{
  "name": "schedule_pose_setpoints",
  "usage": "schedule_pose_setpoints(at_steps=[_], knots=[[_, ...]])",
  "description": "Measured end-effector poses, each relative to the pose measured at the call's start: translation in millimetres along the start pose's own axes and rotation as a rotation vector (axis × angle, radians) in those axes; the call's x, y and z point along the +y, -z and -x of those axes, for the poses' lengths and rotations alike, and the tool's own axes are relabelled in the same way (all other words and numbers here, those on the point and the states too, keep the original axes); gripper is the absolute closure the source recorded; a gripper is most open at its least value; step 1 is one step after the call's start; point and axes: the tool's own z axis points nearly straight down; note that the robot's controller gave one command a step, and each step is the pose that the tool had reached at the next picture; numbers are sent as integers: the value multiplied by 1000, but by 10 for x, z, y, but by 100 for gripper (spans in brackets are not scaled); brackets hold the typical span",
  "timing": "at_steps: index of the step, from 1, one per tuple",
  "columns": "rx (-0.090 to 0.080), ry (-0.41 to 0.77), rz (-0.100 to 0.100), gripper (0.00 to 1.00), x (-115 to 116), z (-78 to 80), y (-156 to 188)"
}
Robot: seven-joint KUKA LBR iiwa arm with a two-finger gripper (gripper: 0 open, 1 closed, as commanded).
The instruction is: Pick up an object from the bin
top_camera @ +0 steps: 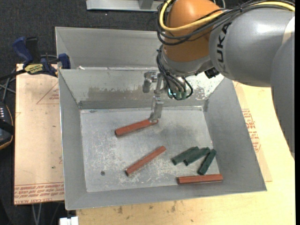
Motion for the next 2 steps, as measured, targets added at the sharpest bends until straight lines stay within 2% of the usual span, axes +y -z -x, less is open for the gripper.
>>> schedule_pose_setpoints(at_steps=[1,2], knots=[[-8,-2,0,0,-6,16,51],[-12,68,0,0,28,-39,-747]])
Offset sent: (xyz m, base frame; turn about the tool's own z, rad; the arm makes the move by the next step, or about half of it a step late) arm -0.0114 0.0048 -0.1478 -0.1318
